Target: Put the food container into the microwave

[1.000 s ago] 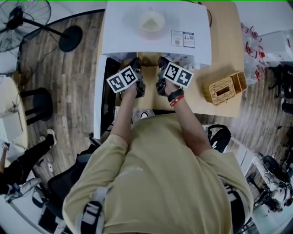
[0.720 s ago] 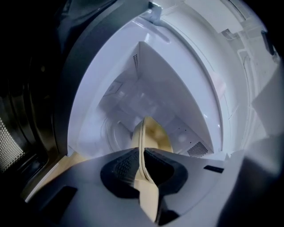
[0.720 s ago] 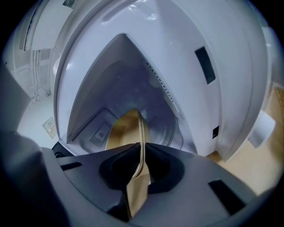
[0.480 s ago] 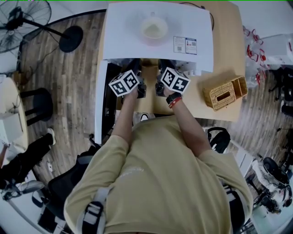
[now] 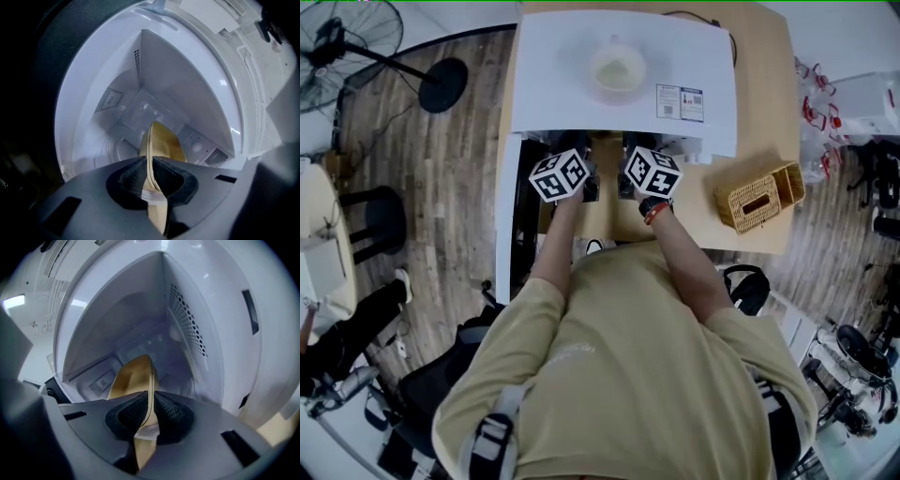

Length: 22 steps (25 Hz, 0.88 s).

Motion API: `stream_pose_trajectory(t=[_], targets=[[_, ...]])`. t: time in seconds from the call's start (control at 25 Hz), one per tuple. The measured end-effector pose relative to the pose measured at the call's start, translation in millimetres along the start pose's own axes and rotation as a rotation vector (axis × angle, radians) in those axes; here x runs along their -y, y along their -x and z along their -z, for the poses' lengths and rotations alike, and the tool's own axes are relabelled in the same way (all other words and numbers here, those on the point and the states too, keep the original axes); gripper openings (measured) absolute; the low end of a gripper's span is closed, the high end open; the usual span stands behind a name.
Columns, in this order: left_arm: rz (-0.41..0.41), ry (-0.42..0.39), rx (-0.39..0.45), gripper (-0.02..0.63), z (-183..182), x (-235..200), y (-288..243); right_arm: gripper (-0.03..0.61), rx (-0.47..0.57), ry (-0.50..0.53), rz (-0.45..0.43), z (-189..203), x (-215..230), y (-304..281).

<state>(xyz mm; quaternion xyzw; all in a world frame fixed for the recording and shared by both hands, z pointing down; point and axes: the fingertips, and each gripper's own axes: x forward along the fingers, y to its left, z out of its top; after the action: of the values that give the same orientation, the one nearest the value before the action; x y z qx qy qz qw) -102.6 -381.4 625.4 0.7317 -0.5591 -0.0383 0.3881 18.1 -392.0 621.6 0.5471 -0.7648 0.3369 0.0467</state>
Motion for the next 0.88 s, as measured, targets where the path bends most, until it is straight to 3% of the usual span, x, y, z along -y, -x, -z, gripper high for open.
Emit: stream_pose_trajectory(t=[0.28,0.4,0.88], targets=[[-0.024,-0.147,0.025,0.046,-6,1,-6,0.055,0.007,0.071,-0.01,-4,-5,-10],[-0.028,-0.19,0.034,0.055,-9,4,-7,0.09,0.009,0.118,-0.024,-10,-8,-12],[-0.034,-0.244,0.032,0.058,-10,11,15,0.103,0.023,0.136,-0.016,-10,-13,11]])
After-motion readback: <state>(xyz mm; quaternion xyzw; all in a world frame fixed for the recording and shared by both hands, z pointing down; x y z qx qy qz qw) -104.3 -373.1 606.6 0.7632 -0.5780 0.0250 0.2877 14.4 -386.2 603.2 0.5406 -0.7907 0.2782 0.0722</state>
